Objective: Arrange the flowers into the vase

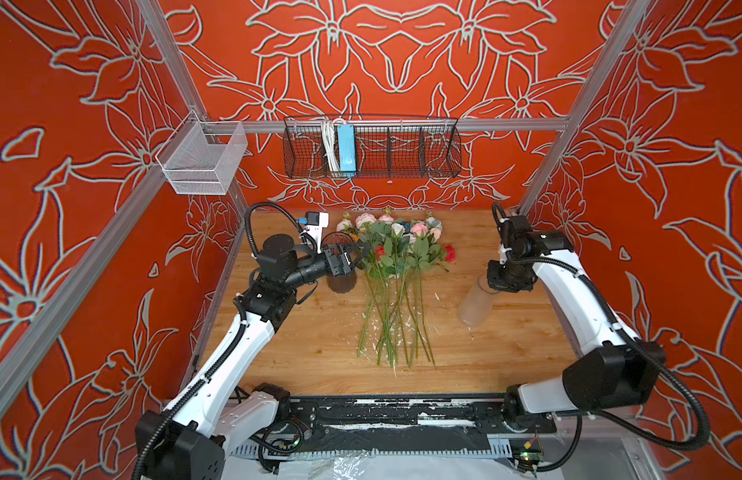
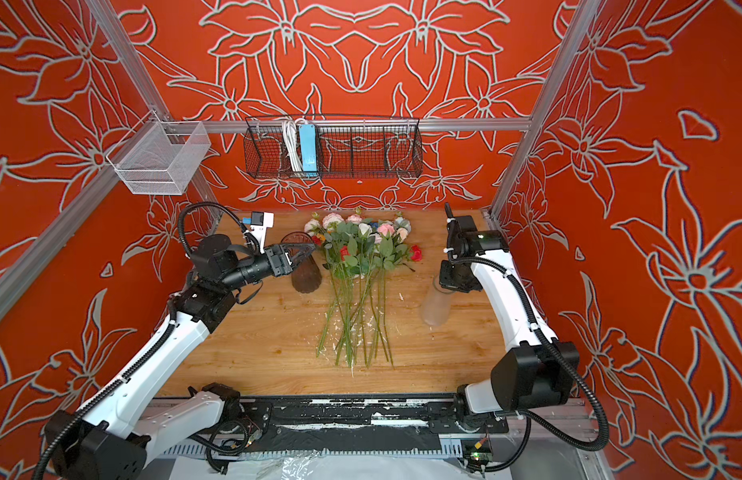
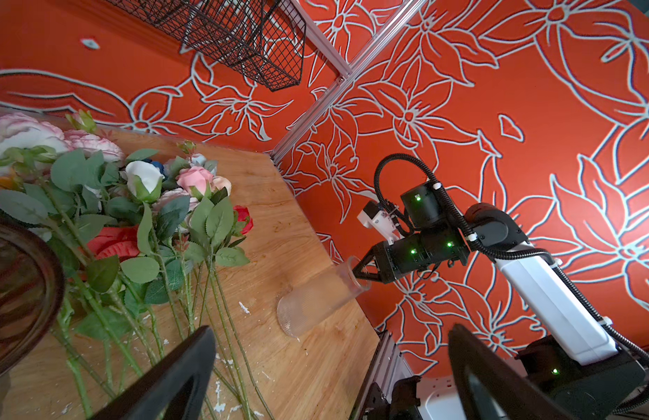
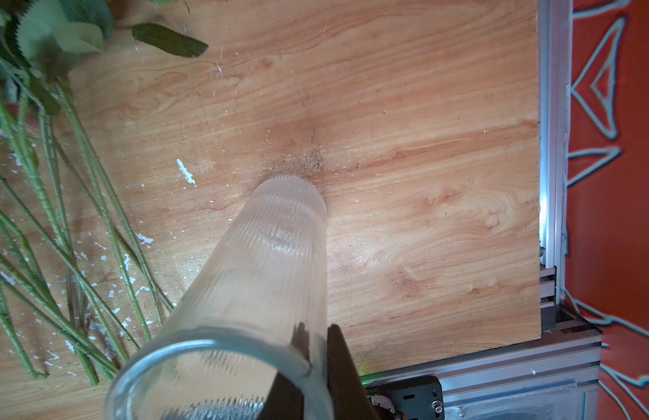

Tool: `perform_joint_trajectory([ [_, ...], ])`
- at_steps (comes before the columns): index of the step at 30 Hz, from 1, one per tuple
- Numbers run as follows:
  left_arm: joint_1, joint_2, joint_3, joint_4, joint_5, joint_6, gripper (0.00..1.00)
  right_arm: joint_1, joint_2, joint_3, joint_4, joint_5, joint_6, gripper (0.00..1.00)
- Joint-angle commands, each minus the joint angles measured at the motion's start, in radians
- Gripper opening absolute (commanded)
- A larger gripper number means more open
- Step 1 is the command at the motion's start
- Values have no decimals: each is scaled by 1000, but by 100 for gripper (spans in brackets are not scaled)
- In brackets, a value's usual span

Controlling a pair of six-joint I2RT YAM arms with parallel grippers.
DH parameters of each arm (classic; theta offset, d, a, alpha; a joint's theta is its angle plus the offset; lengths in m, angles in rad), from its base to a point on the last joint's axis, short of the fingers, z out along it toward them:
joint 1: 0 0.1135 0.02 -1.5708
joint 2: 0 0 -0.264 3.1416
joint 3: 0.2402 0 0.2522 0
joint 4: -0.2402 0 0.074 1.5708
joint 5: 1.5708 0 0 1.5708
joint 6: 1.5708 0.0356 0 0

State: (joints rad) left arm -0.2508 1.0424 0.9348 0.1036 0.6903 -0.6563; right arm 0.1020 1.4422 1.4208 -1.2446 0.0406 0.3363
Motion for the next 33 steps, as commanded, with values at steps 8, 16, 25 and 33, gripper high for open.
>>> perform_joint_trajectory([
  [8,-7,-6,15,0,-1,6,99,-2,158,159,14,20,-40,14],
  [16,-5,-18,28,-32,-12,36,99,-4,214,239,12,-7,-52,41],
  [25,-2,-24,32,-47,-25,49,99,-5,116,379,-63,-9,-37,56],
  [33,-2,-109,4,-102,-247,40,99,236,-244,166,168,39,160,44],
])
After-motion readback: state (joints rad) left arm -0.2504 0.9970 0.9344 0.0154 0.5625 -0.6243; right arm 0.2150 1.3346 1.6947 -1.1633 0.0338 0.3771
